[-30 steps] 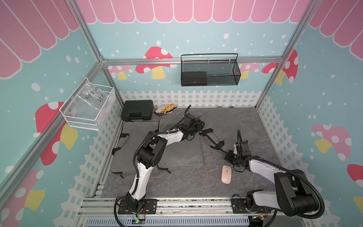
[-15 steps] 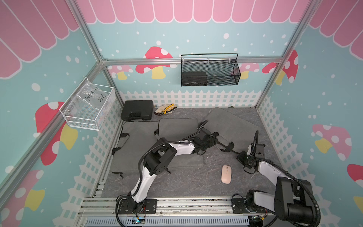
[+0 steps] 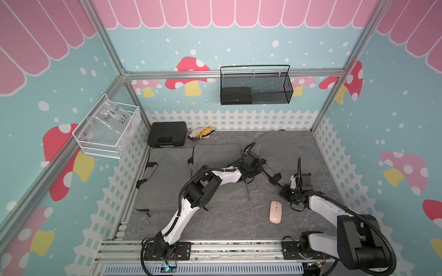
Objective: Put the mouse into the laptop bag
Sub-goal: Unzip the zipper on the zippered laptop bag.
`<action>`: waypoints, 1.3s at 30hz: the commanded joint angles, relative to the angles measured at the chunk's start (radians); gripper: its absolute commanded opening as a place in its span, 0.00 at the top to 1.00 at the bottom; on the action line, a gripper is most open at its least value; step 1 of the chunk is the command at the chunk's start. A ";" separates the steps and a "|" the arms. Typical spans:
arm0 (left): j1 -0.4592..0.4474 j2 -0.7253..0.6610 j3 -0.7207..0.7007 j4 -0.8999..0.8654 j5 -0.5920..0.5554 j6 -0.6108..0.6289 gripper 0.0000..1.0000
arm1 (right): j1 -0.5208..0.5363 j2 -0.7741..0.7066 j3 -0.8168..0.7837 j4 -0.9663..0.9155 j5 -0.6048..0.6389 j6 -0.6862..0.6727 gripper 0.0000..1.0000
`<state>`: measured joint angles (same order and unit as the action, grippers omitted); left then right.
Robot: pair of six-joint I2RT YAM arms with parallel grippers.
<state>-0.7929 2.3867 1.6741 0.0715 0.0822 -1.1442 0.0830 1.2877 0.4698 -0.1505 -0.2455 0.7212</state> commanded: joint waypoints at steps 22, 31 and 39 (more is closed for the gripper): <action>-0.098 -0.048 -0.038 -0.017 -0.012 0.027 0.83 | 0.110 0.241 0.199 0.116 -0.008 0.070 1.00; 0.036 -0.148 -0.127 -0.016 -0.014 0.062 0.42 | 0.019 0.091 0.054 0.104 0.028 0.045 1.00; 0.131 -0.081 -0.070 -0.055 0.023 0.098 0.26 | -0.145 -0.083 -0.069 0.083 -0.008 -0.008 1.00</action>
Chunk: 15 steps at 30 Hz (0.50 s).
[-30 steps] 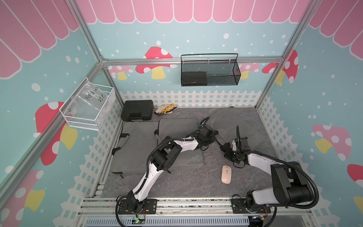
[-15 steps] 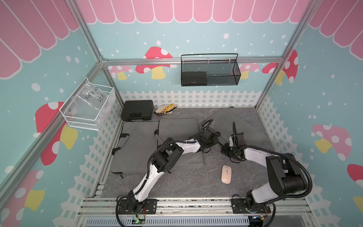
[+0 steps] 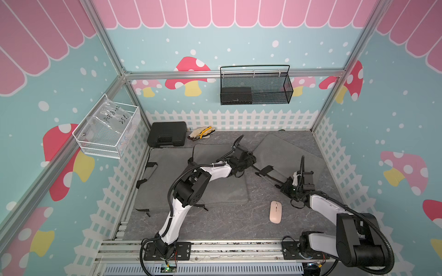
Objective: Put the mouse into the laptop bag
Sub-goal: Unzip the zipper on the zippered laptop bag.
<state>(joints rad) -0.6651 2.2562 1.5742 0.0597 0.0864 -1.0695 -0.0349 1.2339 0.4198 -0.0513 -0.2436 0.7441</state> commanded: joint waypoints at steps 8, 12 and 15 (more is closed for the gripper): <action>-0.006 0.180 0.169 -0.069 0.116 0.010 0.26 | -0.028 -0.033 -0.013 -0.007 -0.061 -0.040 1.00; -0.023 0.193 0.174 -0.062 0.110 0.009 0.35 | -0.005 -0.038 0.002 0.001 -0.085 -0.043 1.00; -0.034 0.208 0.196 -0.062 0.119 0.011 0.71 | 0.065 -0.022 0.024 0.018 -0.073 -0.025 1.00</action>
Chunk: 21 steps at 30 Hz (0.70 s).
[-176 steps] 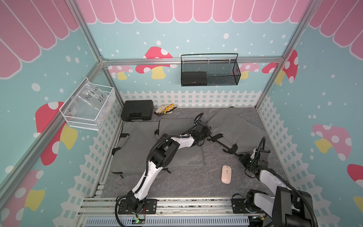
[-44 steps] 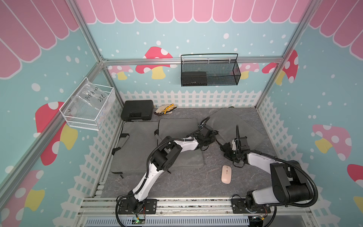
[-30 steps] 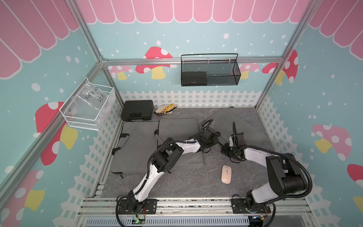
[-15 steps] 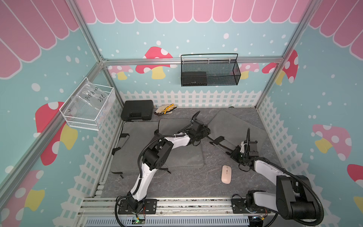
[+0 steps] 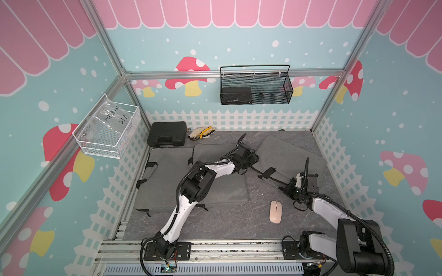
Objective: Put the mouse into the laptop bag
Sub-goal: Unzip the zipper on the zippered laptop bag.
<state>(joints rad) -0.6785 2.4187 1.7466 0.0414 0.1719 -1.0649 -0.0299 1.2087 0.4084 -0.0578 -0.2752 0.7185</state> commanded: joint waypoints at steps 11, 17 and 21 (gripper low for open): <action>-0.059 0.055 0.041 -0.043 0.027 0.014 0.79 | 0.342 0.321 0.261 0.139 0.009 0.064 1.00; -0.071 0.041 0.019 -0.012 0.028 0.009 0.81 | 0.409 0.470 0.397 0.159 0.007 0.070 1.00; -0.078 0.016 -0.034 0.034 0.019 -0.003 0.82 | 0.413 0.538 0.446 0.161 0.025 0.063 1.00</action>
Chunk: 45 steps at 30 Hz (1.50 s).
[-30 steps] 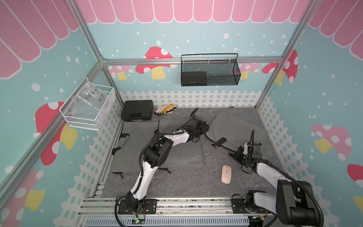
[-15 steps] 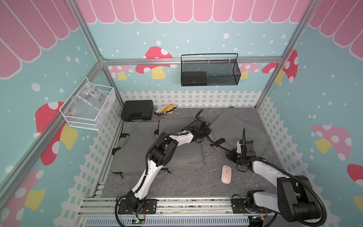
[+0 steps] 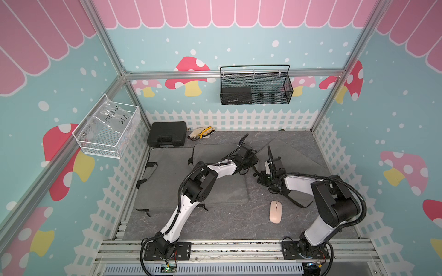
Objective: Put the mouse into the laptop bag
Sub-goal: Unzip the zipper on the zippered laptop bag.
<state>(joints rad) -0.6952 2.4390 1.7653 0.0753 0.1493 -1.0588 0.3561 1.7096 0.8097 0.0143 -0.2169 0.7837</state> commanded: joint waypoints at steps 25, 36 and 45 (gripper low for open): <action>-0.180 -0.276 -0.447 0.173 -0.310 0.027 0.34 | -0.144 -0.538 -0.487 0.044 0.125 0.058 1.00; -0.101 -0.049 -0.145 0.054 0.019 0.050 0.33 | -0.157 -0.667 -0.512 0.010 0.063 0.015 1.00; -0.101 0.079 0.022 0.011 0.144 0.038 0.84 | -0.120 -0.678 -0.495 0.024 0.025 -0.011 1.00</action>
<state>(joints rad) -0.7929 2.4664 1.7546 0.1520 0.2203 -1.0180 0.2111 1.0294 0.3004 0.0231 -0.1509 0.7883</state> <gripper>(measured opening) 0.227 0.046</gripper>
